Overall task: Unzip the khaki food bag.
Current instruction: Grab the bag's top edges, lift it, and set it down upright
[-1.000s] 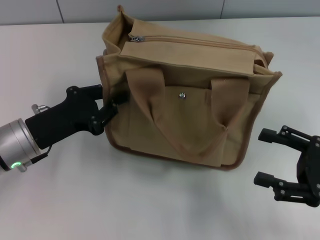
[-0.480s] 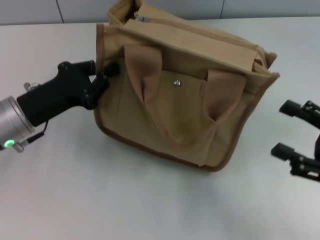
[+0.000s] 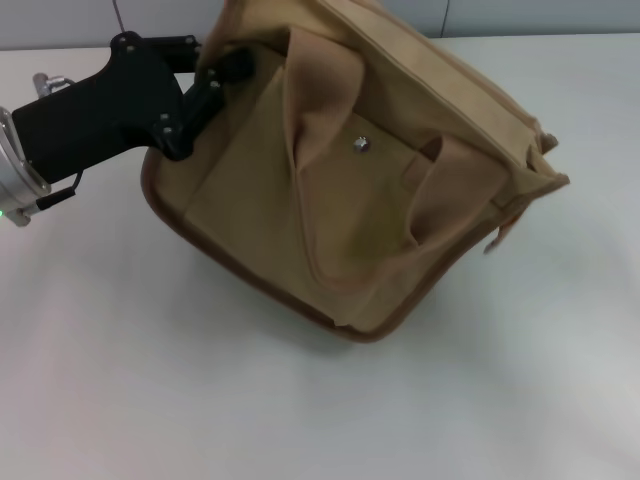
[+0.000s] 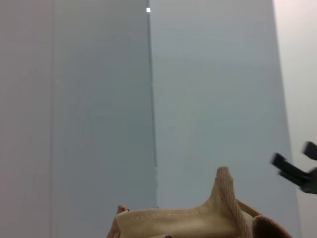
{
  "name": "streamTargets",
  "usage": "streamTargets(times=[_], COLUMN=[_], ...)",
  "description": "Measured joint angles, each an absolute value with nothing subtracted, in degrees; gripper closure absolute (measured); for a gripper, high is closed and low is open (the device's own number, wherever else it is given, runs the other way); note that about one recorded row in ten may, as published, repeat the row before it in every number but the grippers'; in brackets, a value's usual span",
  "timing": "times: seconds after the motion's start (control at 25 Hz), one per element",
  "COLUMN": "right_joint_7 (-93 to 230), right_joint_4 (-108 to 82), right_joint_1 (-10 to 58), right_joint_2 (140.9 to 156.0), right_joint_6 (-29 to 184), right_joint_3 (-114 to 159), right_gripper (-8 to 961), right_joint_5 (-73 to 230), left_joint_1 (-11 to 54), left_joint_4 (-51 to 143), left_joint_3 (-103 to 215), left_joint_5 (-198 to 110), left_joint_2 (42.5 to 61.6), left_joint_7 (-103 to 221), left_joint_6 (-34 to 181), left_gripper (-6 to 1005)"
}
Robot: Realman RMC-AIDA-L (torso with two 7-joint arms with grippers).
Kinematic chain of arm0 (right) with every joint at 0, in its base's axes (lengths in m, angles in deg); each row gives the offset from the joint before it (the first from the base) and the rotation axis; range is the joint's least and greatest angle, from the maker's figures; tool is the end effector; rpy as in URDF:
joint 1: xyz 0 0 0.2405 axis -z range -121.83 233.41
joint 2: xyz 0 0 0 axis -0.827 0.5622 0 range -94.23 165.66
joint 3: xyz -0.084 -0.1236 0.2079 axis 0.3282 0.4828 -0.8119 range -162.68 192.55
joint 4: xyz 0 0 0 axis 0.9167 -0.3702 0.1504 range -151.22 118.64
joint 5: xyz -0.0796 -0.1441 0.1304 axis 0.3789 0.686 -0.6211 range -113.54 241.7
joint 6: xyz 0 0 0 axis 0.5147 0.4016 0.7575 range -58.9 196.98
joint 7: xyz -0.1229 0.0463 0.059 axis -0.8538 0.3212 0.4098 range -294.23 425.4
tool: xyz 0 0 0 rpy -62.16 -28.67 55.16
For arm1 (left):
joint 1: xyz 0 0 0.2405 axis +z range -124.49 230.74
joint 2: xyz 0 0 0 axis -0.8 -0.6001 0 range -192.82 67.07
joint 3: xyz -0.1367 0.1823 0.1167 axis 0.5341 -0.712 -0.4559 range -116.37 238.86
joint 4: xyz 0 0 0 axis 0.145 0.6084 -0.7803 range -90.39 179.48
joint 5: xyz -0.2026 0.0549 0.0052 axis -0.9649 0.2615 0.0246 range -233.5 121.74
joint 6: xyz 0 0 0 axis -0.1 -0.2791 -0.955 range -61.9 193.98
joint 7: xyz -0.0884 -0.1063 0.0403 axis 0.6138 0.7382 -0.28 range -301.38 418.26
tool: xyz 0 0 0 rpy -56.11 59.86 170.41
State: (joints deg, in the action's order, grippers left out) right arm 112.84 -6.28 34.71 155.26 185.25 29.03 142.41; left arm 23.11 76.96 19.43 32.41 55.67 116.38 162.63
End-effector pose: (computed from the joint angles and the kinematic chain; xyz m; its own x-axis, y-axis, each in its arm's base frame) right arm 0.2813 0.2533 0.0618 0.1815 0.3878 -0.9037 -0.6395 -0.6516 -0.4080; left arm -0.2217 0.3338 0.0277 0.6382 -0.1110 0.7618 0.2476 -0.9074 -0.3397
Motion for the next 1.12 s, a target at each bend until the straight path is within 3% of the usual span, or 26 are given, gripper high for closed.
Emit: streamTargets(times=[0.68,0.92,1.12], right_joint_7=[106.5,110.7,114.8], right_joint_4=[-5.9,-5.7,-1.0], right_joint_1=[14.0,13.8,18.9], right_joint_2=[155.39,155.45,155.4], right_joint_6=[166.2,162.3,162.7], right_joint_3=[42.2,51.0,56.9], right_gripper=[113,113,113], right_joint_5=[145.3,145.3,145.3], left_joint_1=[21.3,21.2,21.0], left_joint_4=[80.3,80.7,80.9], left_joint_3=[15.2,15.3,15.5], left_joint_5=[32.3,32.3,32.0], left_joint_2=[55.49,55.46,55.52], left_joint_7=[115.8,115.7,115.7], left_joint_6=[165.4,165.1,164.2], left_gripper=[938,938,938])
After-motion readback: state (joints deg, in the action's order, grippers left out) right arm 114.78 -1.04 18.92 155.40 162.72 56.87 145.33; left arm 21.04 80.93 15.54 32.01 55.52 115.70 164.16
